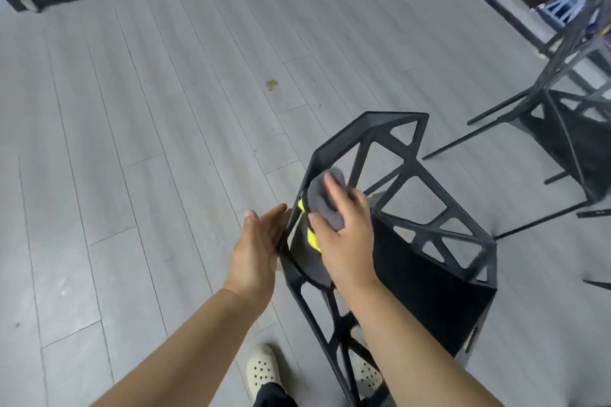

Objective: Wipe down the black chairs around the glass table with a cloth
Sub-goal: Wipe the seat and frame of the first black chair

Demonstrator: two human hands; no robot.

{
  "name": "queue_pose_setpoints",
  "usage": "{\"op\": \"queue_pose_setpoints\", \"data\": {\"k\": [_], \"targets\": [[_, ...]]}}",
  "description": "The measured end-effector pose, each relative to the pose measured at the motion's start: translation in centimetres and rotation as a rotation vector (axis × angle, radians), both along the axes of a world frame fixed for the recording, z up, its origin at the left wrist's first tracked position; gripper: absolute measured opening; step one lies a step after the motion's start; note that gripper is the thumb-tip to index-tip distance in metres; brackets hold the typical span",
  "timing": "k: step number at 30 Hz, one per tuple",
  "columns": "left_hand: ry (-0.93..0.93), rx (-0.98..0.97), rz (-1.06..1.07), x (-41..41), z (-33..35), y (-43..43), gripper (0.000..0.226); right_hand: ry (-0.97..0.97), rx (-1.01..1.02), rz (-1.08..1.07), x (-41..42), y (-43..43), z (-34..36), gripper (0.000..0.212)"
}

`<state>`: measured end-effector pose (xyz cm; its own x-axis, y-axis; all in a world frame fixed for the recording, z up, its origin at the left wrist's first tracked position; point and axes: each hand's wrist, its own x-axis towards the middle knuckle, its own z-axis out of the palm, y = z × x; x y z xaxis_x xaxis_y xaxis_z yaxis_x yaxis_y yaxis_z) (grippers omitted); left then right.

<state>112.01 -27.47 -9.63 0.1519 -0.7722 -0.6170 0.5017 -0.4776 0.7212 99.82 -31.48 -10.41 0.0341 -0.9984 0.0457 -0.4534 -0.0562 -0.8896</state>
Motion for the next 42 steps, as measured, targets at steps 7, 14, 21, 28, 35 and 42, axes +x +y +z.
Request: {"op": "queue_pose_setpoints", "data": {"k": [7, 14, 21, 28, 35, 42], "targets": [[0.081, 0.029, -0.254, 1.5, -0.8, -0.4, 0.062, 0.017, 0.014, -0.072, 2.7, -4.7, 2.6, 0.059], [0.358, 0.091, -0.285, 2.9, -0.3, -1.6, 0.073, -0.141, 0.357, -0.064, 3.0, 7.0, -3.2, 0.032], [0.22, 0.116, -0.349, 2.4, -0.6, -1.9, 0.066, -0.074, 0.601, -0.188, 1.8, 9.6, -6.0, 0.035], [0.003, 0.108, -0.46, 1.0, 0.9, -4.0, 0.06, -0.183, 0.335, -0.195, 2.6, 2.6, -3.5, 0.045], [-0.323, 0.169, -0.262, 0.0, 2.3, -7.6, 0.046, -0.021, 0.507, -0.136, -1.0, 4.4, -4.9, 0.041], [-0.434, 0.056, -0.166, -0.6, 3.6, -13.0, 0.045, -0.4, 0.104, -0.221, -0.8, -4.6, 2.6, 0.045]]}}
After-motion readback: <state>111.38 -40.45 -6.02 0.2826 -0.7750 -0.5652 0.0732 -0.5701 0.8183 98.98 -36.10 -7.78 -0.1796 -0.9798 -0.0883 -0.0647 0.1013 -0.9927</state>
